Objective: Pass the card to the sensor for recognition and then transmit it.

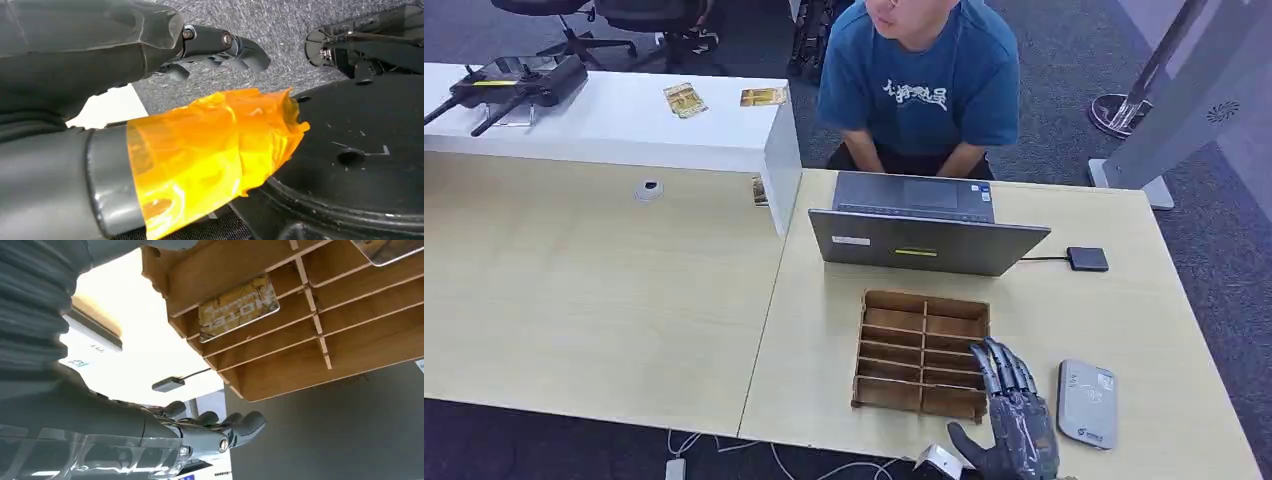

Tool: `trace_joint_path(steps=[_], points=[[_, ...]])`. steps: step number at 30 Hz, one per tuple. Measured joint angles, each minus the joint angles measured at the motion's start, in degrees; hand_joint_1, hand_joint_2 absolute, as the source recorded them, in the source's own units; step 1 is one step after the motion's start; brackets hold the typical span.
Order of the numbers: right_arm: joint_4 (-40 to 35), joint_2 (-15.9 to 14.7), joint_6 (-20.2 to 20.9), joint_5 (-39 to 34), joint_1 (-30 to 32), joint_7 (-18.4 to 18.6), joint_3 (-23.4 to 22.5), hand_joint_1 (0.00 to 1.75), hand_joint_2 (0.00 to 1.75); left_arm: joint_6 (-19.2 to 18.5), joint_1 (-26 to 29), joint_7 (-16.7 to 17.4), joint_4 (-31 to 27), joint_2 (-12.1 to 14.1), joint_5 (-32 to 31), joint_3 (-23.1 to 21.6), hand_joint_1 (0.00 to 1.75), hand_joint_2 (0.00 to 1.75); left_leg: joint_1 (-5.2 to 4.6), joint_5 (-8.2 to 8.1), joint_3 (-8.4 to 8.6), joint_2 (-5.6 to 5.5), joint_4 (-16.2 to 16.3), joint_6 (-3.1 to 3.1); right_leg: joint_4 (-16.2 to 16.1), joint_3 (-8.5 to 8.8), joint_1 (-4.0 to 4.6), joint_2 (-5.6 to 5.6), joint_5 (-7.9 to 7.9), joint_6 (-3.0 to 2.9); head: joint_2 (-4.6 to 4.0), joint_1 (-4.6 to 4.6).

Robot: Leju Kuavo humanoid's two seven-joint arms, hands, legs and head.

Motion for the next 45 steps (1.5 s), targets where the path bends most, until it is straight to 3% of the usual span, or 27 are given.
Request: trace_joint_path(steps=[25, 45], points=[[-0.48, -0.35, -0.35, 1.42, 0.59, 1.05, -0.04, 0.00, 1.75, 0.35, 0.03, 0.00, 0.00, -0.35, 0.42, -0.39, 0.00, 0.00, 0.00, 0.00, 0.01, 0.00, 0.00, 0.00, 0.01, 0.02, 0.00, 0.00, 0.00, 0.00, 0.00, -0.02], [2.69, 0.37, 1.64, 0.02, -3.23, -0.39, 0.00, 0.00, 1.75, -0.11, 0.01, 0.00, 0.00, -0.18, 0.55, -1.49, 0.00, 0.00, 0.00, 0.01, 0.01, 0.00, 0.00, 0.00, 0.01, 0.02, 0.00, 0.00, 0.00, 0.00, 0.00, -0.02]])
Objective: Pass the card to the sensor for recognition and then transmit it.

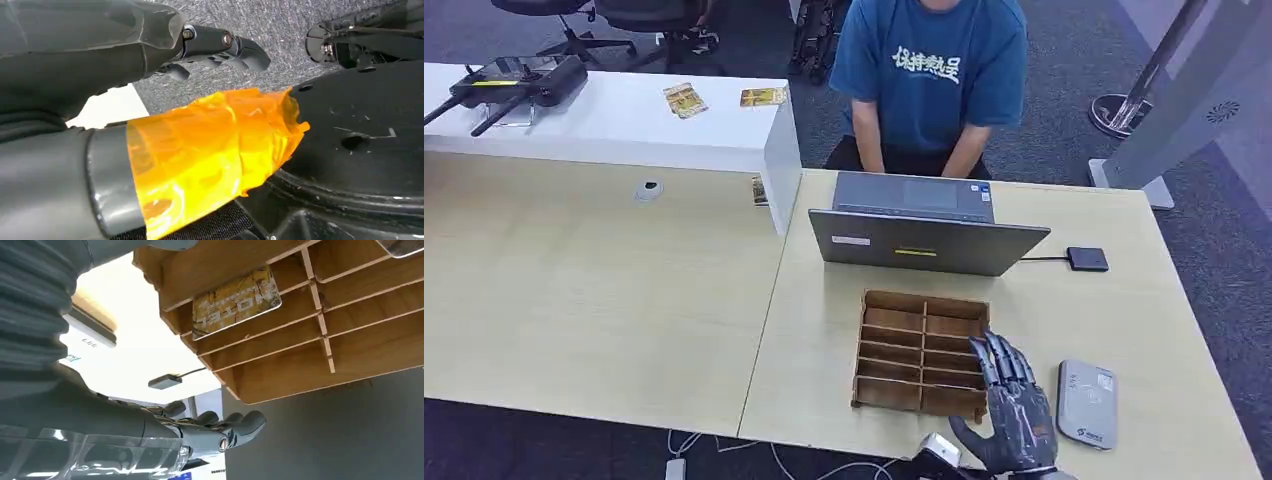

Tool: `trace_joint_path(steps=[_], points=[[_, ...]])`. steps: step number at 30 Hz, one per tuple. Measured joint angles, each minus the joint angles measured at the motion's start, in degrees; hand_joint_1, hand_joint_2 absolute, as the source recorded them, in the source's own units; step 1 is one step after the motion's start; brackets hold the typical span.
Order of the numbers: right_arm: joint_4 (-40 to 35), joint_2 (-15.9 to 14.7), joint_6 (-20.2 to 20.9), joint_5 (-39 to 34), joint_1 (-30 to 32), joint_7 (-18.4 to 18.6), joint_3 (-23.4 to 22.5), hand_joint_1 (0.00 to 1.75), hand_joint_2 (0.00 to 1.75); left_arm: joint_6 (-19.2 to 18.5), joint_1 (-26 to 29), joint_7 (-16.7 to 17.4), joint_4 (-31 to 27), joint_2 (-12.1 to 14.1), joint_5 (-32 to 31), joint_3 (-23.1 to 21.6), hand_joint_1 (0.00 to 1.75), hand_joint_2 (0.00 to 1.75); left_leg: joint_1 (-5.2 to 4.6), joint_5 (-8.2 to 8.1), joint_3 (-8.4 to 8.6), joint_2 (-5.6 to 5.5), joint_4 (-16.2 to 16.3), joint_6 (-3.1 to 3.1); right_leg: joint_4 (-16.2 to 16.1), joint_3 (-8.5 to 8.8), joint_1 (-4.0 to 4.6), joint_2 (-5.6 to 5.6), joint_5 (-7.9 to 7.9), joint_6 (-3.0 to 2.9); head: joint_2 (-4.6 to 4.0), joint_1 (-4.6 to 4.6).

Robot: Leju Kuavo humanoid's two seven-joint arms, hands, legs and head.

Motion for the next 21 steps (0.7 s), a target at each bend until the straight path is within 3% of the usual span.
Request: trace_joint_path(steps=[21], points=[[3.50, 1.33, 2.01, -1.11, -2.82, -0.09, 0.11, 0.00, 1.75, -0.15, -0.02, 0.33, 0.00, 0.39, 0.28, -0.39, 0.00, 0.00, 0.00, 0.01, 0.00, 0.00, 0.00, 0.00, 0.00, 0.00, 0.00, -0.01, 0.00, 0.00, 0.00, 0.00]])
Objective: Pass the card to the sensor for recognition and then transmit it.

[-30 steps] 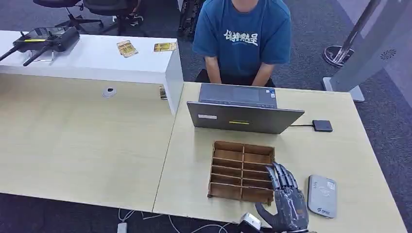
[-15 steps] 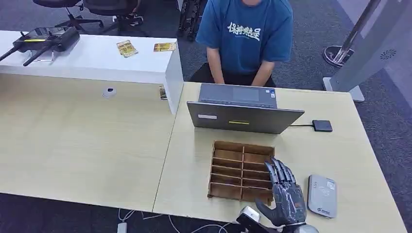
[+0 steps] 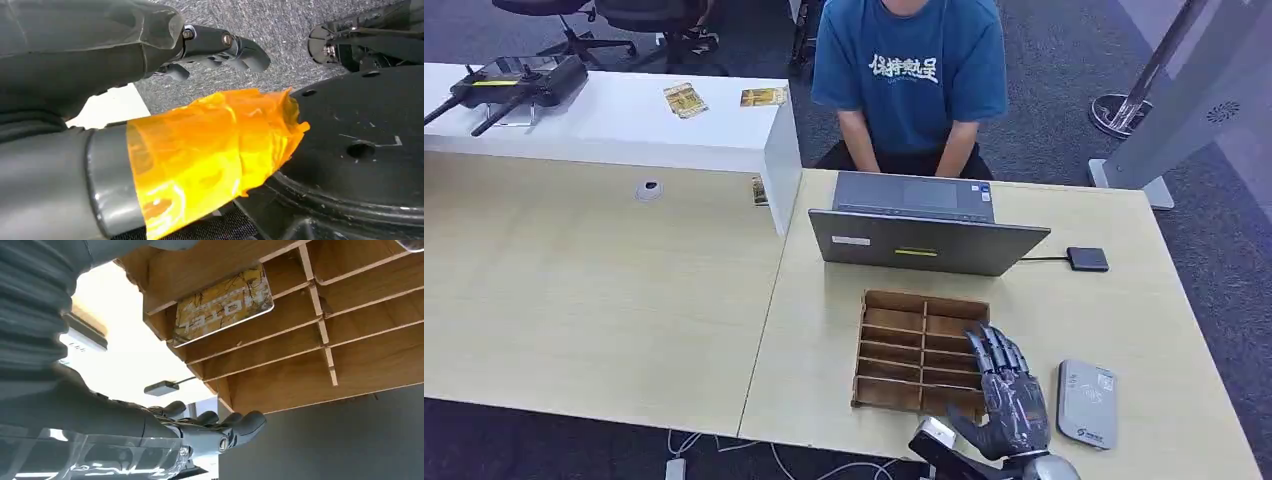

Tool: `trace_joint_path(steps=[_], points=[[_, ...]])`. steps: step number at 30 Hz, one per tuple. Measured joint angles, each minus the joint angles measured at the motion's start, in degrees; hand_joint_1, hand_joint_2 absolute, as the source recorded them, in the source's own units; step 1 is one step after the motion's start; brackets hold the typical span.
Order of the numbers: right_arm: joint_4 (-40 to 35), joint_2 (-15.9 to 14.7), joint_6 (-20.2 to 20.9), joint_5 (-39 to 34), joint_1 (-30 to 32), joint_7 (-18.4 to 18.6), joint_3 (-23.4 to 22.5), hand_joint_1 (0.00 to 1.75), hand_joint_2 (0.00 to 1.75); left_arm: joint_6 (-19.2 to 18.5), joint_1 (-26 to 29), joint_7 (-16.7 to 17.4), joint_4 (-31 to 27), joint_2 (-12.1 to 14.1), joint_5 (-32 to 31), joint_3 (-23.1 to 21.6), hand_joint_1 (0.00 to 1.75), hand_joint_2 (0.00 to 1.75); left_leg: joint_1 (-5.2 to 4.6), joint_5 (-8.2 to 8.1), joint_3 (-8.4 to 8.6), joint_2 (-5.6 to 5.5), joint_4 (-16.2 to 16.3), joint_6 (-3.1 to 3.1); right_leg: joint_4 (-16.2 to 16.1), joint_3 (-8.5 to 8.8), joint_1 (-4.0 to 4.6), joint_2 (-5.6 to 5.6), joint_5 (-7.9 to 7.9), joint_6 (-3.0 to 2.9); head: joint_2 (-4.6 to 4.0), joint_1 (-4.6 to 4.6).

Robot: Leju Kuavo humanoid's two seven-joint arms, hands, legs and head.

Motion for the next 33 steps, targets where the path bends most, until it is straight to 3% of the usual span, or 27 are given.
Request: trace_joint_path(steps=[33], points=[[-0.66, 0.00, 0.15, -0.13, 1.24, 0.28, 0.07, 0.00, 1.75, 0.52, 0.01, 0.02, 0.00, -0.42, 0.77, -0.07, 0.00, 0.00, 0.00, 0.00, 0.01, 0.00, 0.00, 0.00, 0.00, 0.00, 0.00, 0.01, 0.00, 0.00, 0.00, 0.00]])
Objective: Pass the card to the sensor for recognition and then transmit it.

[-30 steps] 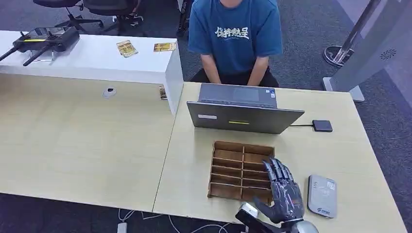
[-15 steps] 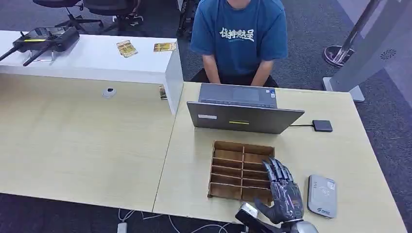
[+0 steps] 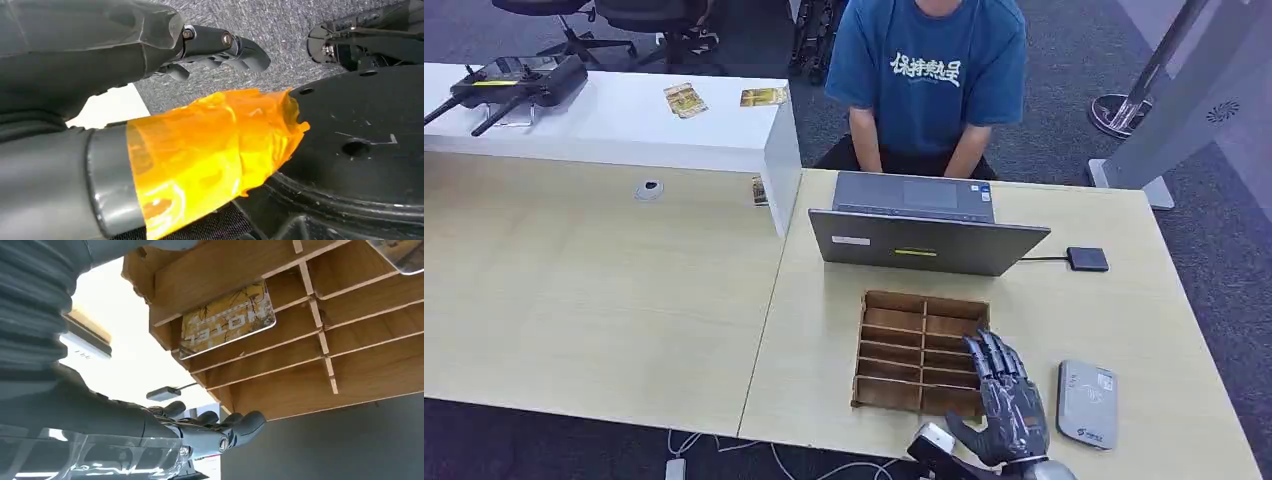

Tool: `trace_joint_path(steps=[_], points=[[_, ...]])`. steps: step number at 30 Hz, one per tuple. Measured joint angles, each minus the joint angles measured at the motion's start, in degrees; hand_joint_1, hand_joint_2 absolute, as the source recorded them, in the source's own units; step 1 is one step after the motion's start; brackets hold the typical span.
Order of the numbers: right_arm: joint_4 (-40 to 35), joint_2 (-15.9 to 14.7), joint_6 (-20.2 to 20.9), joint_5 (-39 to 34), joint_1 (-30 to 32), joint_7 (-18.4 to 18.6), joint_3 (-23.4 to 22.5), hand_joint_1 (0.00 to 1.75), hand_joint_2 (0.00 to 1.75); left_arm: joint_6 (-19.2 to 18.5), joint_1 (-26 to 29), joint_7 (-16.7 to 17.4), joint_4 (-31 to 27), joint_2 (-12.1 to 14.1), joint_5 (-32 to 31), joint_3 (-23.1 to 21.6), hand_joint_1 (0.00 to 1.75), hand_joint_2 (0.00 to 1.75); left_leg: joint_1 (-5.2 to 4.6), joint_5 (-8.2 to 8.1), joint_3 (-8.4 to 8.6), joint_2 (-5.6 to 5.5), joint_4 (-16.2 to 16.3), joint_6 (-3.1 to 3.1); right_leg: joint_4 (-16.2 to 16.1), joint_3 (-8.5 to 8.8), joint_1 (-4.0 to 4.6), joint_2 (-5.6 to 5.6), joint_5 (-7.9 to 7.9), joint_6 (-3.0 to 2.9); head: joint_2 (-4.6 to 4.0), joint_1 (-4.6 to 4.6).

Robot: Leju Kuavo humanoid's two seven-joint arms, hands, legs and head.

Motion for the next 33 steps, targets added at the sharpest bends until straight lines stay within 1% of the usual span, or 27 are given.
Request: trace_joint_path(steps=[27, 33], points=[[0.09, 0.00, 0.09, 0.26, 0.01, -0.02, 0.04, 0.00, 1.75, 0.00, 0.00, 0.00, 0.00, -0.11, 0.19, -0.42, 0.00, 0.00, 0.00, 0.00, 0.00, 0.00, 0.00, 0.00, 0.00, 0.00, 0.00, 0.00, 0.00, 0.00, 0.00, 0.00], [0.09, 0.00, 0.07, 1.77, 0.04, 0.77, 0.13, 0.00, 1.75, 0.00, 0.00, 0.00, 0.00, -0.13, 0.79, -0.57, 0.00, 0.00, 0.00, 0.00, 0.00, 0.00, 0.00, 0.00, 0.00, 0.00, 0.00, 0.00, 0.00, 0.00, 0.00, 0.00]])
